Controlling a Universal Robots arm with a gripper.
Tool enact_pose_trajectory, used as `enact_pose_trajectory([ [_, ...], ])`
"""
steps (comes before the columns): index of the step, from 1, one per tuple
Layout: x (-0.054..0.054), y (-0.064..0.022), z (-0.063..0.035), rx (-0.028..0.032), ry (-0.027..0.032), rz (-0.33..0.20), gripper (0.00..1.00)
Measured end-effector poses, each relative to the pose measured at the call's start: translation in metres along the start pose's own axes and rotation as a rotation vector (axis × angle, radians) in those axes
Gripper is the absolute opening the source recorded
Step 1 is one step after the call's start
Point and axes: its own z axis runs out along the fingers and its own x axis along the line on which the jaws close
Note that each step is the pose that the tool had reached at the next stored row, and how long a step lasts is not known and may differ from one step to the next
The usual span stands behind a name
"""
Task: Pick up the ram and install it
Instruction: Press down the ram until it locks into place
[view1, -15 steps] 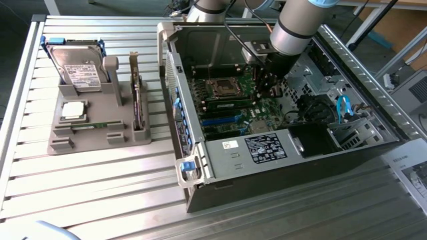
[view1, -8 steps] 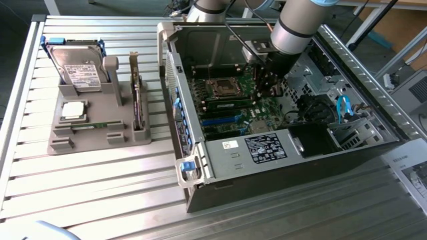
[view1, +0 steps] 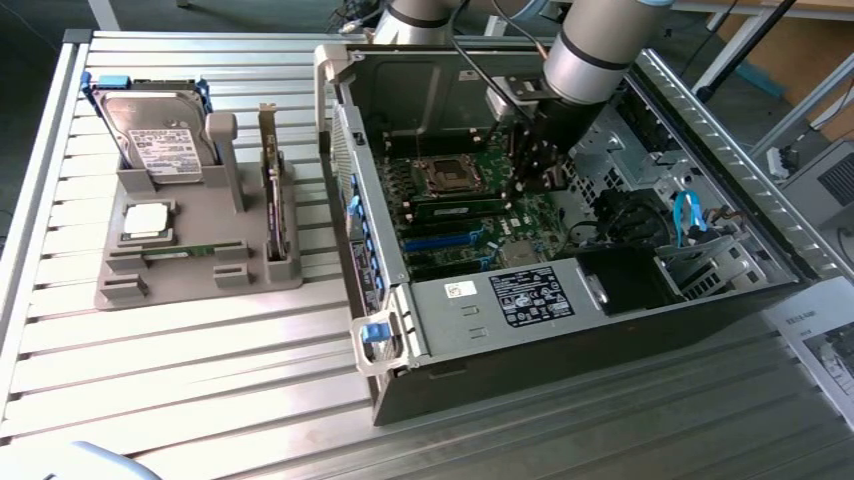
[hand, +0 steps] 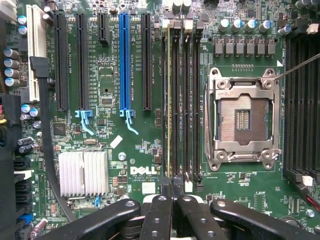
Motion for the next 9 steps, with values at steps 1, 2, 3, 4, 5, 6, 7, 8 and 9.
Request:
enact_pose_trajectory([
  [1,0.0000,0.0000,-0.0008,-0.0004,0.0000,0.000,0.10],
  [2,-0.0001,0.0000,-0.0015,-0.0007,0.0000,0.000,0.10],
  [3,-0.0001,0.0000,-0.0022,-0.0009,0.0001,0.000,0.10],
  [4,-0.0001,0.0000,-0.0028,-0.0012,0.0000,0.000,0.10],
  [5,-0.0001,0.0000,-0.0034,-0.0015,0.0000,0.000,0.10],
  [6,-0.0001,0.0000,-0.0041,-0.0019,0.0001,0.000,0.10],
  [7,-0.0001,0.0000,-0.0048,-0.0021,0.0001,0.000,0.10],
  [8,-0.0001,0.0000,-0.0059,-0.0026,0.0001,0.000,0.10],
  [9,-0.0002,0.0000,-0.0065,-0.0028,0.0001,0.000,0.10],
])
